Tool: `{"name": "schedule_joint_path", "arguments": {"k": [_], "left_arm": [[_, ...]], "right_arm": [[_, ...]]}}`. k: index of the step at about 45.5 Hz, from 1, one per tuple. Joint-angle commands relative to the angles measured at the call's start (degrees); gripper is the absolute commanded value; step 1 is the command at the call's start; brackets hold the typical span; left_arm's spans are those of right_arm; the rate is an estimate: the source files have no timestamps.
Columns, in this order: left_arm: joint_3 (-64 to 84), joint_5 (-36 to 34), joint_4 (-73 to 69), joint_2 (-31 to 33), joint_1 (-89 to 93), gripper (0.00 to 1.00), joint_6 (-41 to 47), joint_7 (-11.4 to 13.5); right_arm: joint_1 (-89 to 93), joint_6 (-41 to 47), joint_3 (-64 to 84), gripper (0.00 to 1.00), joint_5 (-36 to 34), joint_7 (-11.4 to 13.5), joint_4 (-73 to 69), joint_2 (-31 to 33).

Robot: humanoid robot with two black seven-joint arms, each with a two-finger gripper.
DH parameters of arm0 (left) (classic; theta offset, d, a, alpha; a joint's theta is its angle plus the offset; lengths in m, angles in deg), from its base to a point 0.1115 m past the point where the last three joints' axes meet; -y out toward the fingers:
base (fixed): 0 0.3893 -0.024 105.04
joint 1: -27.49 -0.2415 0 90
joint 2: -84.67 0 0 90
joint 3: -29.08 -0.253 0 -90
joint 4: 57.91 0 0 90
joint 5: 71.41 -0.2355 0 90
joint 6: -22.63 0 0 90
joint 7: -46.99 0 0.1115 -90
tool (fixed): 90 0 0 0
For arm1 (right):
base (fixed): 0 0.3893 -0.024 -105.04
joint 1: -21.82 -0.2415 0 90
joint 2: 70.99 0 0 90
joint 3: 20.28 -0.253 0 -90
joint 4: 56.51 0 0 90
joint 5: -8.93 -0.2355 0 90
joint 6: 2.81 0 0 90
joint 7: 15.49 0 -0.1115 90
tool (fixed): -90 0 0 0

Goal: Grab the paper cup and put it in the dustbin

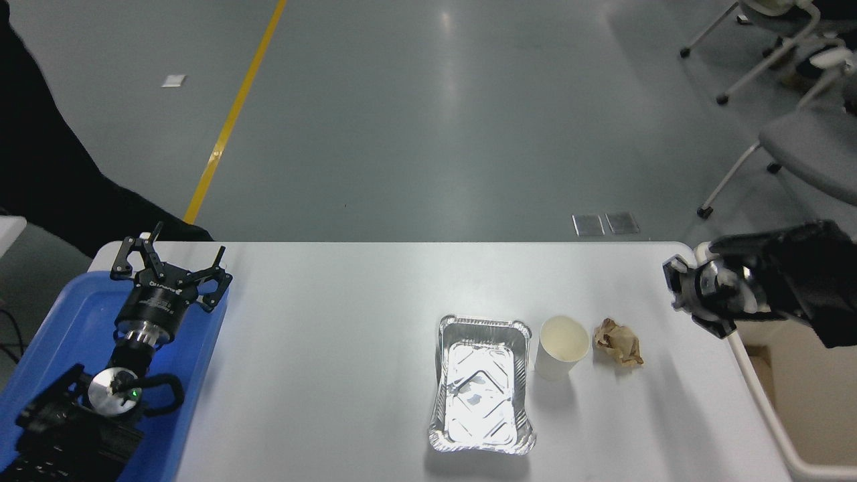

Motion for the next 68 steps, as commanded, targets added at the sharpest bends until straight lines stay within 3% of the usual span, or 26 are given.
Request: {"name": "schedule_joint_path", "arguments": {"k": [1,12,27,32,36,43,68], "left_arm": [[-0.04,0.0,0.01,0.0,0.0,0.99,0.0,-0.01],[0.05,0.0,0.01,0.0,-0.08,0.99,0.0,0.08],[0.13,0.0,0.01,0.0,-0.08,0.99,0.0,0.08],[0.13,0.0,0.01,0.0,-0.08,0.99,0.0,0.08],[0.13,0.0,0.01,0.0,-0.08,0.99,0.0,0.08],[0.13,0.0,0.01,0.0,-0.08,0.99,0.0,0.08],[-0.04,-0.09,0.09,0.0,0.0,0.99,0.0,-0.1]], "right_arm": [[-18.03,10.65,4.92,0.0,16.32,-0.15,-14.71,4.15],[-30.95,23.93,4.39,0.0,17.73,-0.5,-20.51,4.25],[-47.04,30.7,3.87,0.0,17.64,-0.59,-27.9,3.89],[-49.24,29.74,3.69,0.41,16.67,-0.5,-27.63,4.24],[-50.65,30.0,3.78,0.57,16.58,-0.5,-27.64,3.81],[-52.23,30.18,3.08,1.0,16.58,-0.5,-27.64,1.78],[-48.98,30.88,4.74,1.0,16.23,-0.41,-27.11,-4.37]]}}
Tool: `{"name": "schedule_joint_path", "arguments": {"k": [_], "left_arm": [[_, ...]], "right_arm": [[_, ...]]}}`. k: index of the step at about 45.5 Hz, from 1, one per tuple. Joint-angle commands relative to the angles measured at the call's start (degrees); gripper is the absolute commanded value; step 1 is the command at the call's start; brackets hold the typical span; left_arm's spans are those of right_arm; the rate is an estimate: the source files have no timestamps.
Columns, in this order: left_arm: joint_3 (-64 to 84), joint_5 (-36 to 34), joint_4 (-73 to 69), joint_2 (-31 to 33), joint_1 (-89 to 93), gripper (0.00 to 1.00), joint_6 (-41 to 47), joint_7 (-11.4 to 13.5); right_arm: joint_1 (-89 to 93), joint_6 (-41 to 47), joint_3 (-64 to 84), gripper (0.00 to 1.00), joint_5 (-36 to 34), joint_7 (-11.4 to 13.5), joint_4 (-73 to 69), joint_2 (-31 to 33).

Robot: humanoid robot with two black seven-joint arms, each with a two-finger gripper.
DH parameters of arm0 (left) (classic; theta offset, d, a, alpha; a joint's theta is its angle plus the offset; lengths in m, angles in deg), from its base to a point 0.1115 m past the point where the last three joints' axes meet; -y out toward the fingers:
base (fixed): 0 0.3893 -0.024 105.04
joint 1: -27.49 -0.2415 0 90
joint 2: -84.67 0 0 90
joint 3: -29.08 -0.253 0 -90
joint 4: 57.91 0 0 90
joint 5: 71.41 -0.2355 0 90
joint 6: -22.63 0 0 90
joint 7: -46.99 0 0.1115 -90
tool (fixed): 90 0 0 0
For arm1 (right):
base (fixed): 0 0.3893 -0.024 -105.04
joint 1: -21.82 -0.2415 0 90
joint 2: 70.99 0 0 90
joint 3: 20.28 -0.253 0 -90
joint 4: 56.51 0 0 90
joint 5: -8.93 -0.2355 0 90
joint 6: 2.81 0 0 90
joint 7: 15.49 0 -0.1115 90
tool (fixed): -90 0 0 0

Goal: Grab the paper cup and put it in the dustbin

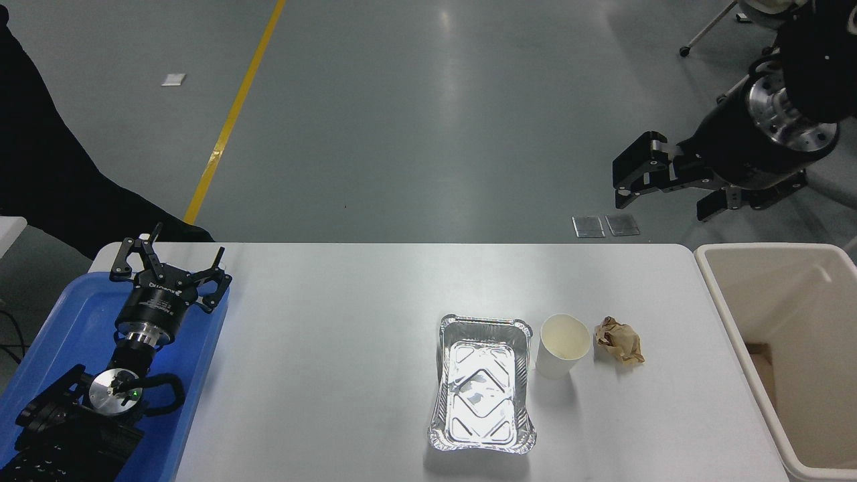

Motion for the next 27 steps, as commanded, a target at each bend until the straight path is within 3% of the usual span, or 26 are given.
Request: {"name": "schedule_joint_path", "arguments": {"k": [1,27], "left_arm": [[-0.13,-0.08,0.09,0.0,0.05,0.99,0.0,-0.08],[-0.13,-0.08,0.09,0.0,0.05,0.99,0.0,-0.17]], "right_arm": [[1.28,0.32,1.4,1.0,-0.31,0.03,0.05,-3.08],[4.88,0.24,3.6,1.0,-0.14,0.03,0.14,-4.57]]}}
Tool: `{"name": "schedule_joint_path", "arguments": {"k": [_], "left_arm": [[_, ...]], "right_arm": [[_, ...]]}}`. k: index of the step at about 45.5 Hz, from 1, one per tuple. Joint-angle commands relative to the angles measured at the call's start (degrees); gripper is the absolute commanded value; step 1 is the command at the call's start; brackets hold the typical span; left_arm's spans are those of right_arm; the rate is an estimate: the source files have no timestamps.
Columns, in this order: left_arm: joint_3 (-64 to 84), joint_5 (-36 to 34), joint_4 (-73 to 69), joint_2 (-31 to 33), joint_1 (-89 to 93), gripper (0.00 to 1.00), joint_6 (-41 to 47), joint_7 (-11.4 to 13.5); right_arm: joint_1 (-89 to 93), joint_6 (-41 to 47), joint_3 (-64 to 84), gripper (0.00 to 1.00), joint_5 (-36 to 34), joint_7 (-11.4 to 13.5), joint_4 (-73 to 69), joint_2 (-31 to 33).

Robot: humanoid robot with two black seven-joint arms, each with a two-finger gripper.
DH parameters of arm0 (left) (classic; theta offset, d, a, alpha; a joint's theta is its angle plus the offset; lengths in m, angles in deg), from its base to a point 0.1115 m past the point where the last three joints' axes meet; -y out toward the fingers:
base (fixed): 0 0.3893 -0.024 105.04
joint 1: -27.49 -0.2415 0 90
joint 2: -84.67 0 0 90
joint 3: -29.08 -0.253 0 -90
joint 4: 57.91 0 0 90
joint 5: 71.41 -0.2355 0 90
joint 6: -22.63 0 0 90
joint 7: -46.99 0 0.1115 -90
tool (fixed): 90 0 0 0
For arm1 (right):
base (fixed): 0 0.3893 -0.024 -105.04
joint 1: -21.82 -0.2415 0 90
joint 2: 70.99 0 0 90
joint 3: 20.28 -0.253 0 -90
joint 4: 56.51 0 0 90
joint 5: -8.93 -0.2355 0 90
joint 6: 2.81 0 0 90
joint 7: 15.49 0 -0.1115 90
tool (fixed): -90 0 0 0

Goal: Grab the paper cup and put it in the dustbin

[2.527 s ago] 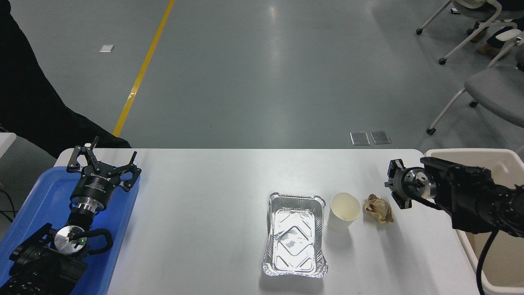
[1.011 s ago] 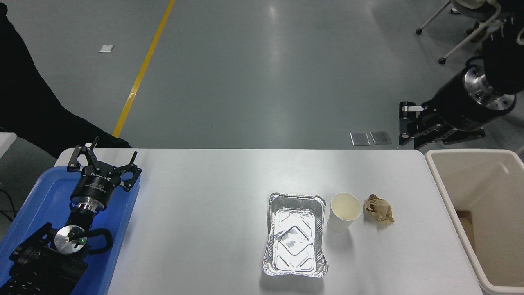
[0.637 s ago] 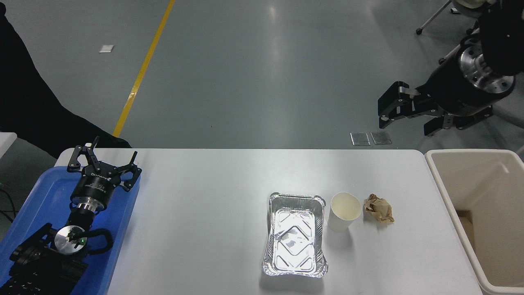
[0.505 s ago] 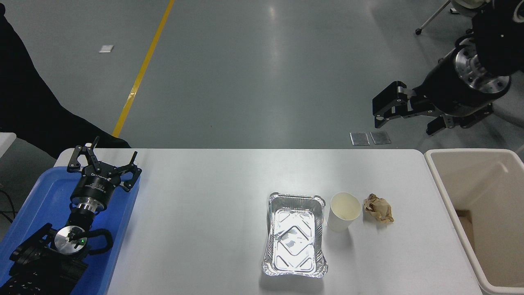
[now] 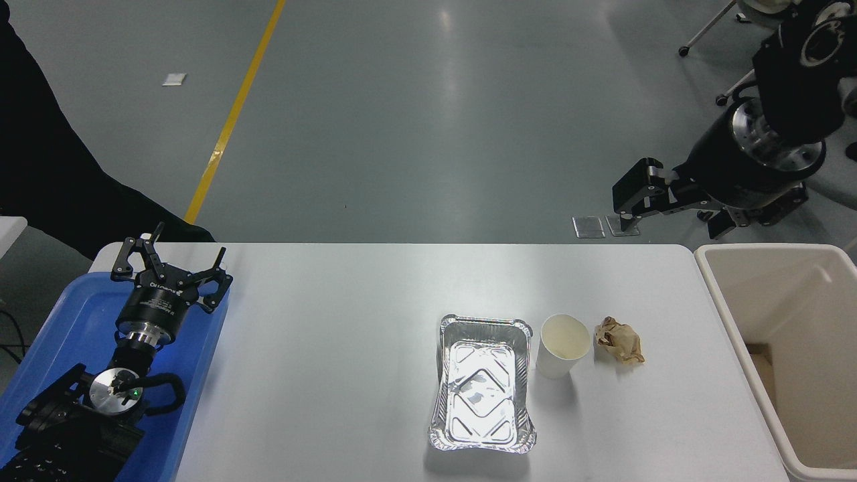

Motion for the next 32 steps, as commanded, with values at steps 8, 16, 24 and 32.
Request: {"name": "schedule_joint_path", "arguments": {"k": [8,16,24,32], "left_arm": [[-0.02,0.0,0.0,0.0,0.07,0.99,0.0,-0.05],[-0.02,0.0,0.0,0.0,0.07,0.99,0.0,-0.05],[-0.02,0.0,0.0,0.0,0.07,0.99,0.0,-0.05],[-0.02,0.0,0.0,0.0,0.07,0.99,0.0,-0.05]], "right_arm": [[8.33,-0.23,-4.45,1.0,1.17,0.02,1.17,-1.73],[17.47,-1.46,-7.08,1.0,2.4,0.11,7.32,-4.63],[23.54,-4.27,-9.02,1.0,2.4,0.28,11.11,-8.05],[31.88,-9.45,-12.71,1.0,2.4,0.28,16.02,-9.54]]}}
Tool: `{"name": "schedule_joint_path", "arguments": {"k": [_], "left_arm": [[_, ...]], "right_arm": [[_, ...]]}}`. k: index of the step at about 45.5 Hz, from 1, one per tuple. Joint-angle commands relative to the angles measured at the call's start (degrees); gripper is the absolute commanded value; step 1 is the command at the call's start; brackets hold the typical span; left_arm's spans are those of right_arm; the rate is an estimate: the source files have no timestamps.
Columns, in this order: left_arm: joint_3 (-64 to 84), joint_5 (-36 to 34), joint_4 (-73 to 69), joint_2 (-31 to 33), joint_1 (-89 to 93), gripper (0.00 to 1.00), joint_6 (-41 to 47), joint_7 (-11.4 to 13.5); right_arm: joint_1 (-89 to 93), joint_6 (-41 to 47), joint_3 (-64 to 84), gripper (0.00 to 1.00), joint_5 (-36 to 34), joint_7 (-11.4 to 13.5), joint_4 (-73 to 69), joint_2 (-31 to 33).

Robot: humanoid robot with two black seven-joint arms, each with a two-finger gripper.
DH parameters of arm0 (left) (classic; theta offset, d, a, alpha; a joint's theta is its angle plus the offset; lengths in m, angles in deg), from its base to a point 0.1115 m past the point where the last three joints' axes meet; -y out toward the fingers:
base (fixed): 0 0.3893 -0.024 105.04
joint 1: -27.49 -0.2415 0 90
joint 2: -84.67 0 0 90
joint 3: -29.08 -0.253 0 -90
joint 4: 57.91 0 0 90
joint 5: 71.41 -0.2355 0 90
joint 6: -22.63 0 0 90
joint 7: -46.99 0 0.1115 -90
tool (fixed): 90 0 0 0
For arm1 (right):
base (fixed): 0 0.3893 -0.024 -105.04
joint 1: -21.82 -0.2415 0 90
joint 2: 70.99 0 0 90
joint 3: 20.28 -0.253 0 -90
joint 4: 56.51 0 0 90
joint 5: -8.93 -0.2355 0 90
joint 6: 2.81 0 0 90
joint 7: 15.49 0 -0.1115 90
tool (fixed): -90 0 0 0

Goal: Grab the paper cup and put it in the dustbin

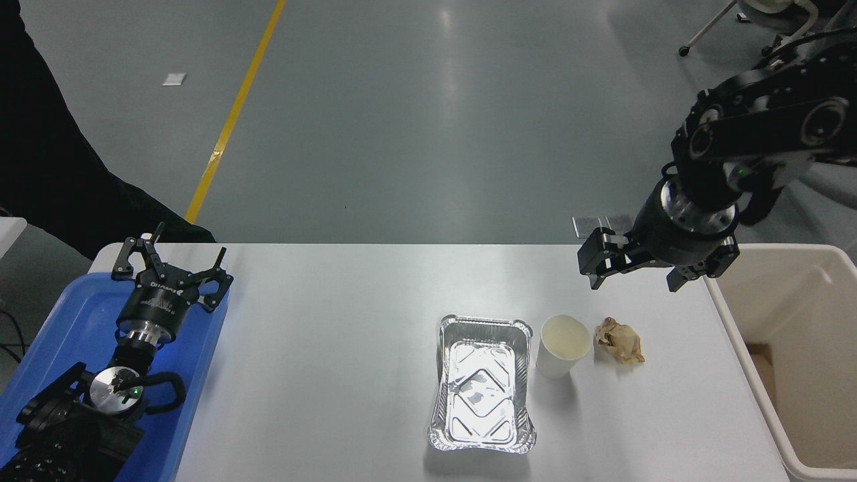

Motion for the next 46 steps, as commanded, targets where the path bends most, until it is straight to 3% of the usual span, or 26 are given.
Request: {"name": "schedule_joint_path", "arguments": {"k": [1,6,32,37,46], "left_arm": [[0.0,0.0,0.0,-0.01,0.0,0.99,0.0,0.0],[0.0,0.0,0.0,-0.01,0.0,0.99,0.0,0.0],[0.0,0.0,0.0,-0.01,0.0,0.99,0.0,0.09],[0.0,0.0,0.0,-0.01,0.0,0.99,0.0,0.09],[0.0,0.0,0.0,-0.01,0.0,0.99,0.0,0.09]], "right_arm": [[11.49,-6.44,-4.47,1.0,0.23,0.14,7.31,-3.76],[17.65,-9.26,-4.47,1.0,0.23,0.14,10.74,-7.01],[31.63,-19.46,-2.8,0.97,1.46,0.23,19.71,-9.13],[32.07,-19.54,-1.93,0.91,1.11,0.23,20.15,-9.21],[32.07,-19.46,-1.75,0.6,0.05,0.32,20.06,-9.13]]}}
